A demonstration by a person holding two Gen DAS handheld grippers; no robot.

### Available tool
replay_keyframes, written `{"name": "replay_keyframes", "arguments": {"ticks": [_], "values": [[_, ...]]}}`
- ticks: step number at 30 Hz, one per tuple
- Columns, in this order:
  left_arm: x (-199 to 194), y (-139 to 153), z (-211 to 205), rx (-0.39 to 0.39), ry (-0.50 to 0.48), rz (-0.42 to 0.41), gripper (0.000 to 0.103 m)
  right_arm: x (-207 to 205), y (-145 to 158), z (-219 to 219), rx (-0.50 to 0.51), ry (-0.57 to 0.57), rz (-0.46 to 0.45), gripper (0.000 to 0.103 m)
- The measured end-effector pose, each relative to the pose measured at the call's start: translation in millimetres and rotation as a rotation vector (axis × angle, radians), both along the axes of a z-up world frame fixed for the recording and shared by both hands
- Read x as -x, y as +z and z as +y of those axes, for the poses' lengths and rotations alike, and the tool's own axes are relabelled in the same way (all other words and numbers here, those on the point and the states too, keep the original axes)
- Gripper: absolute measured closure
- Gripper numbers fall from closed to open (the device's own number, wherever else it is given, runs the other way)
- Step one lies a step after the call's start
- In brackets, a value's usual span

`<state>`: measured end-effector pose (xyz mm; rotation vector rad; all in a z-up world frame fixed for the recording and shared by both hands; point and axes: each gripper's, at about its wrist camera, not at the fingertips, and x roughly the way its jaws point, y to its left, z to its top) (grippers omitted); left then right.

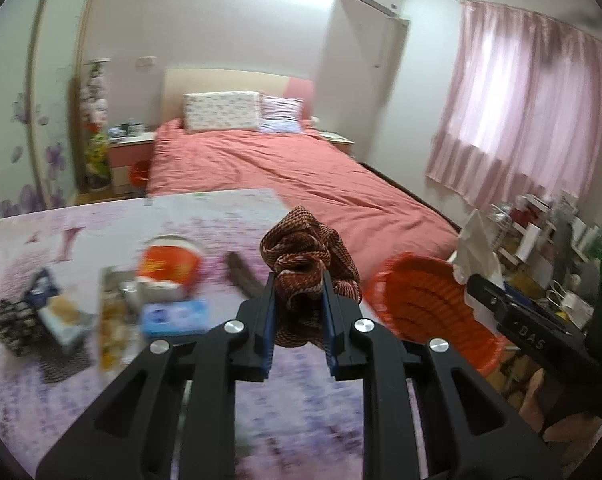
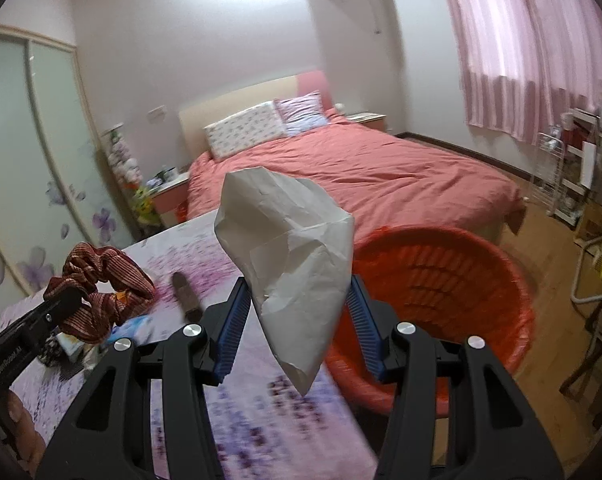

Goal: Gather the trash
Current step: 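Carry both held items over the orange basket and open both grippers, then move both open grippers back over the items on the bed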

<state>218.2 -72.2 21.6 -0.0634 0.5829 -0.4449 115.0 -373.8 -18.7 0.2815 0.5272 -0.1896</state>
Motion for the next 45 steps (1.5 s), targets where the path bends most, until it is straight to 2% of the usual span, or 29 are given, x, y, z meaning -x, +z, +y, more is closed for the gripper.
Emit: {"name": "replay_keyframes", "arguments": {"ticks": [8, 14, 19, 23, 25, 28, 32, 38, 45], "values": [[-13, -15, -84, -0.019, -0.164, 0.023, 0.083, -1, -17, -47, -0.036, -0.103, 0.019, 0.052], [-24, -33, -137, -0.036, -0.249, 0.043, 0.083, -7, -27, -73, -0.071, -0.139, 0.026, 0.052], [-38, -51, -162, -0.049, -0.281, 0.073, 0.082, -13, -34, -92, -0.106, -0.160, 0.035, 0.052], [-51, -63, -174, -0.064, -0.277, 0.100, 0.077, -16, -40, -101, -0.137, -0.161, 0.042, 0.048], [-54, -66, -174, -0.072, -0.274, 0.106, 0.069, -15, -41, -102, -0.133, -0.164, 0.044, 0.039], [-56, -69, -172, -0.079, -0.260, 0.112, 0.060, -13, -41, -101, -0.132, -0.165, 0.051, 0.035], [-56, -69, -163, -0.095, -0.227, 0.117, 0.056, -9, -37, -98, -0.125, -0.173, 0.058, 0.034], [-47, -62, -129, -0.125, -0.153, 0.096, 0.050, -5, -19, -86, -0.050, -0.163, 0.052, 0.034], [-32, -50, -68, -0.155, -0.055, 0.060, 0.044, 0, 4, -35, 0.058, -0.083, 0.024, 0.034]]}}
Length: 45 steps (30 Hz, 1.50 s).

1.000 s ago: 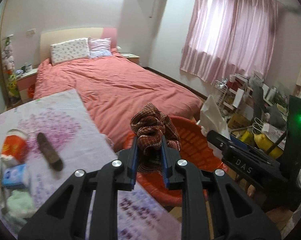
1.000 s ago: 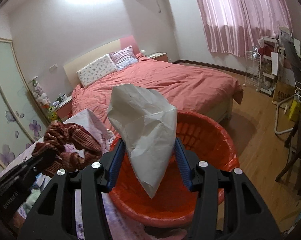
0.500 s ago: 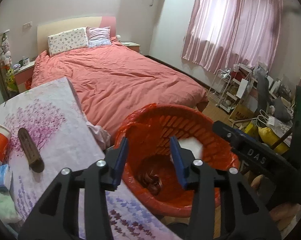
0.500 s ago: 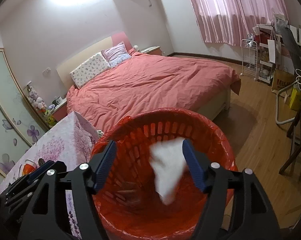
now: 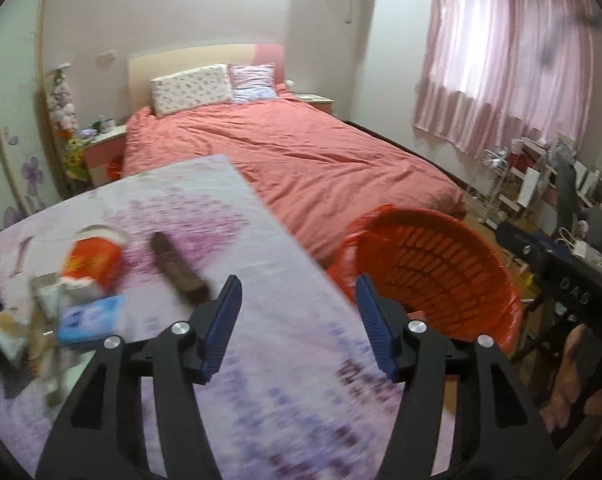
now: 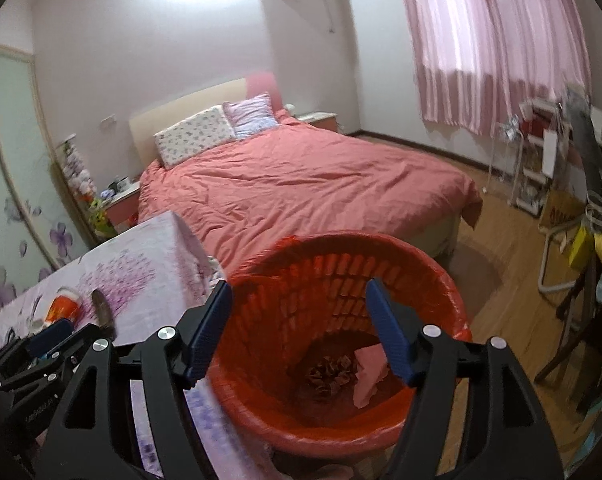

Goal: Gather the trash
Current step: 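Move both open grippers back over the items on the bed, then grasp the black floral cloth with the left gripper while the right gripper grasps the brown slotted wooden object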

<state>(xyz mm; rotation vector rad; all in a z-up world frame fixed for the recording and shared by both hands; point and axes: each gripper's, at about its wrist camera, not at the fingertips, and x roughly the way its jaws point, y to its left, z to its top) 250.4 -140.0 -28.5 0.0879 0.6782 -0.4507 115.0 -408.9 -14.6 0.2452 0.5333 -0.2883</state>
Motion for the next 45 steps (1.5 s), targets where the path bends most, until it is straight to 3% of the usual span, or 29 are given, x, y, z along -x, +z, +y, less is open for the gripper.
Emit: {"name": "replay_keyframes", "arguments": {"ticks": [10, 23, 26, 31, 38, 43, 45], "values": [[11, 5, 122, -0.010, 0.238, -0.028, 0.040, -12, 2, 81, 0.038, 0.188, 0.022, 0.034], [4, -16, 288, -0.051, 0.592, 0.002, 0.038, -54, -35, 158, 0.031, 0.326, 0.117, 0.035], [-1, -18, 309, -0.050, 0.632, 0.009, 0.034, -81, -46, 169, 0.008, 0.349, 0.155, 0.036], [-9, -28, 329, -0.035, 0.661, 0.042, 0.032, -129, -63, 187, 0.051, 0.362, 0.236, 0.038], [-21, -36, 330, -0.022, 0.645, 0.049, 0.027, -152, -81, 185, 0.047, 0.369, 0.340, 0.039], [-34, -46, 335, -0.030, 0.657, 0.080, 0.027, -145, -78, 187, 0.066, 0.384, 0.340, 0.057], [-37, -49, 338, -0.016, 0.662, 0.098, 0.031, -145, -77, 190, 0.073, 0.396, 0.341, 0.059]]}}
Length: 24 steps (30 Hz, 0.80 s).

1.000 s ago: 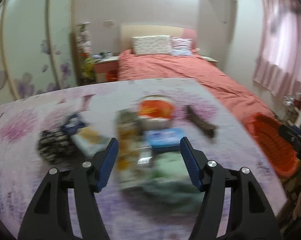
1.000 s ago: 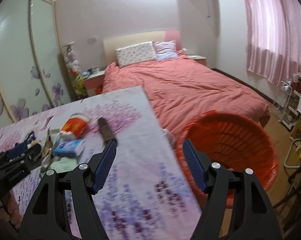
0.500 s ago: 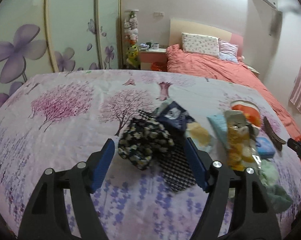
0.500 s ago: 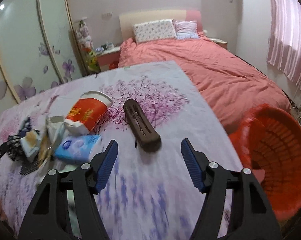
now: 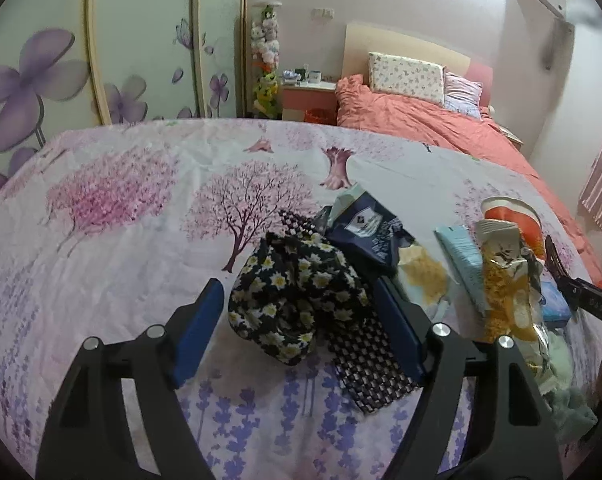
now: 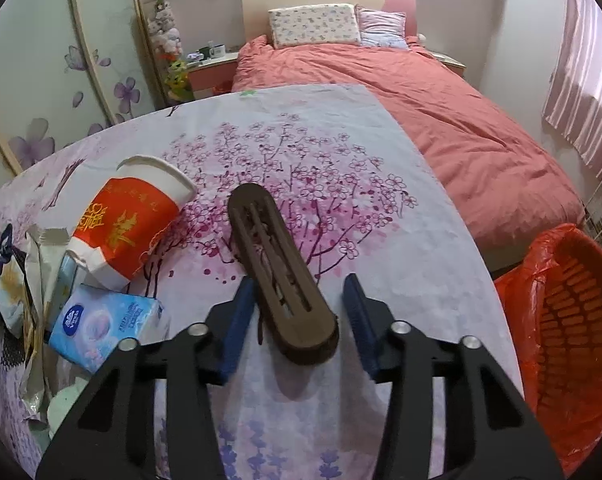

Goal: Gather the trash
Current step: 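Grasp the black floral cloth with the left gripper while the right gripper grasps the brown slotted wooden object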

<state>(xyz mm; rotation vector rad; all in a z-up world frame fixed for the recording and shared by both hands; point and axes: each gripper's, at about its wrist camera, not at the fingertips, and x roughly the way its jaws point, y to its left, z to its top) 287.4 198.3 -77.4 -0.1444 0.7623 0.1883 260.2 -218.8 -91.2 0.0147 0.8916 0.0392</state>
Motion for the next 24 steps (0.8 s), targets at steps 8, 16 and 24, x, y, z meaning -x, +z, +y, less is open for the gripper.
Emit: {"name": "replay_keyframes", "arguments": {"ticks": [8, 16, 24], "values": [[-11, -8, 4, 0.010, 0.000, 0.033, 0.052, -5, 1, 8, 0.015, 0.012, -0.001, 0.063], [-5, -7, 10, 0.012, -0.014, 0.026, 0.082, 4, 4, 6, 0.012, 0.032, -0.013, 0.073], [9, 12, 18, 0.012, 0.005, -0.020, 0.085, 7, 4, -3, -0.047, 0.012, -0.002, 0.073]]}}
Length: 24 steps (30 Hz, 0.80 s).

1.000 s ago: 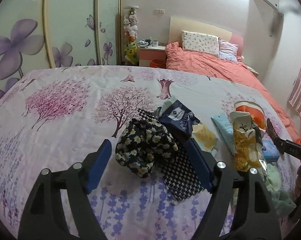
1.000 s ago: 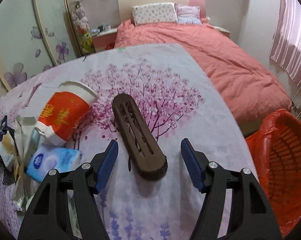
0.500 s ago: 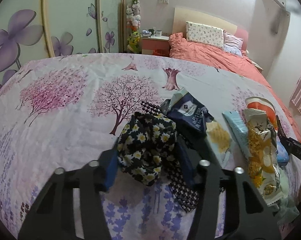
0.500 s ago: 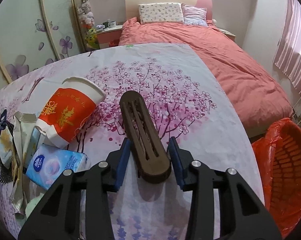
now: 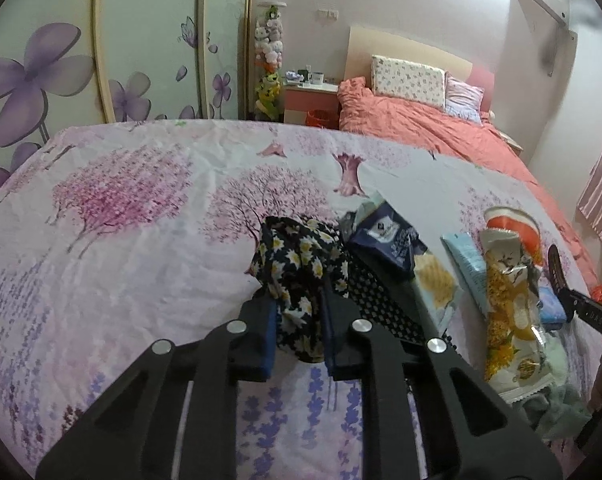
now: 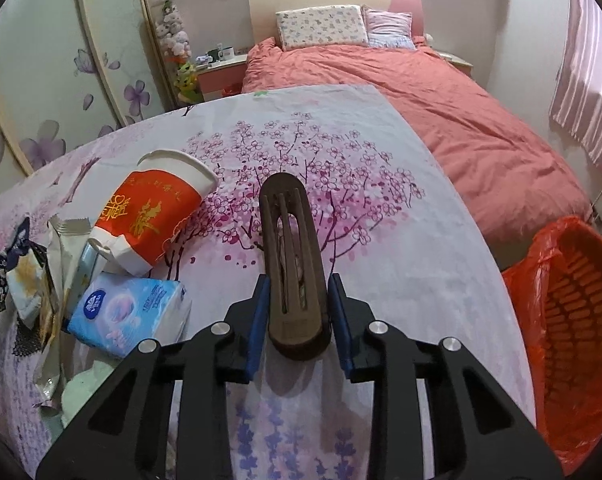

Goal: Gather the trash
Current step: 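Grasp the black floral cloth with the left gripper while the right gripper grasps the brown slotted wooden object, then carry both held items over the orange basket and open both grippers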

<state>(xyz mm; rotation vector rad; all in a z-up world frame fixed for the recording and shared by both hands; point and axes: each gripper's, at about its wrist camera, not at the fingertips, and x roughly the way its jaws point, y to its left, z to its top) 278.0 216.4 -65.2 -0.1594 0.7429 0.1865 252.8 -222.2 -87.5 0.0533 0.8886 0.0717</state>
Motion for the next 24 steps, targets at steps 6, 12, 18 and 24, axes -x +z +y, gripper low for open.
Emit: {"name": "replay_keyframes", "arguments": {"ticks": [6, 12, 18, 24], "values": [[12, 21, -1, 0.008, -0.001, -0.045, 0.085, 10, 9, -6, -0.019, -0.006, -0.024, 0.073], [23, 44, -17, 0.014, -0.039, -0.095, 0.085, 26, 29, -16, -0.039, -0.016, -0.082, 0.073], [34, 69, -51, 0.024, -0.113, -0.148, 0.085, 47, 54, -35, -0.078, -0.031, -0.157, 0.073], [42, 88, -94, 0.048, -0.203, -0.184, 0.085, 72, 73, -53, -0.092, -0.063, -0.235, 0.073]]}}
